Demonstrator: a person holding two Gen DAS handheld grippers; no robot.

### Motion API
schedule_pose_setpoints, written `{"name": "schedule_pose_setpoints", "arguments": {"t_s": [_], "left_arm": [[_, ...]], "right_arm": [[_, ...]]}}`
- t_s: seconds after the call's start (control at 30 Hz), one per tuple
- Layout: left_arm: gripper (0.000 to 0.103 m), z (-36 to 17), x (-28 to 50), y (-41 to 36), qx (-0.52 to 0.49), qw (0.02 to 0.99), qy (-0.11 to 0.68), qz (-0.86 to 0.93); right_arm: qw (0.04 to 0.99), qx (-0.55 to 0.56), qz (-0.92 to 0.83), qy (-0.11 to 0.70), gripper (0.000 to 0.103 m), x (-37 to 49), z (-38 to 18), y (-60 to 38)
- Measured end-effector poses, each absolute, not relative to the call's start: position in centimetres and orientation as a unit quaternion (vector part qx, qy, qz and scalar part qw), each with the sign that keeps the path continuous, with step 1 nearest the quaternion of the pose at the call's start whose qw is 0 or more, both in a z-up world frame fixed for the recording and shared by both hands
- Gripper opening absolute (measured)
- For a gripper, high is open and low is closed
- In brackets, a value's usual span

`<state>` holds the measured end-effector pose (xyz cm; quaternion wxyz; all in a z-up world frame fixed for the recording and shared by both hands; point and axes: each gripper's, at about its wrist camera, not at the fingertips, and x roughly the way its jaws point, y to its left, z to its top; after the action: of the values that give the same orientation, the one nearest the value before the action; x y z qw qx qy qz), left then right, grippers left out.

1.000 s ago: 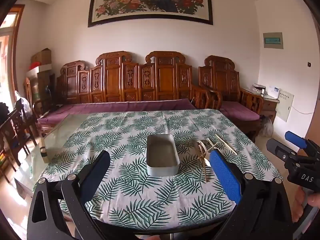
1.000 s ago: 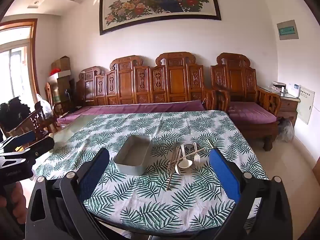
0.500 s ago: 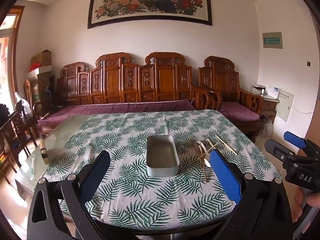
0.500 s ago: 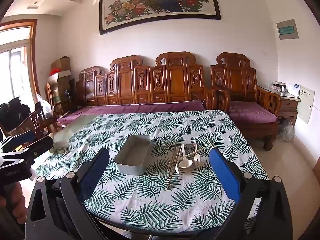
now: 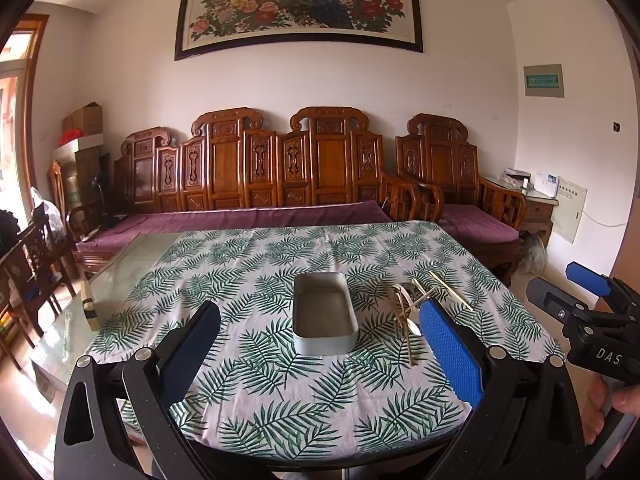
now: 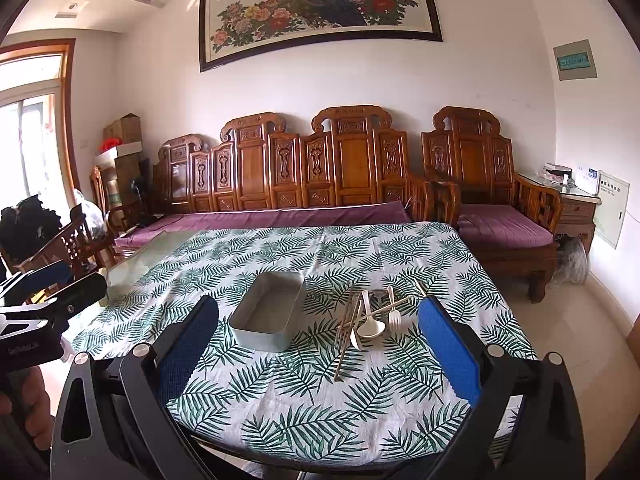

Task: Organize utensils

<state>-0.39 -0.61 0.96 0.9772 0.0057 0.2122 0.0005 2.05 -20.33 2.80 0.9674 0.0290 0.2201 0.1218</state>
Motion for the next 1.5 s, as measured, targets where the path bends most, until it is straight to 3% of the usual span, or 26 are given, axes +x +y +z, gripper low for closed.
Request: {"name": "schedule_pose_setpoints", "arguments": {"t_s": [1.5], "left_arm": [[0.097, 0.3, -0.4, -0.8, 0.007, 0.977, 0.211, 0.005]], "right_arm": [[0.968, 0.031, 0.122, 0.219, 0.100, 2.0, 2.8, -20.4]]}}
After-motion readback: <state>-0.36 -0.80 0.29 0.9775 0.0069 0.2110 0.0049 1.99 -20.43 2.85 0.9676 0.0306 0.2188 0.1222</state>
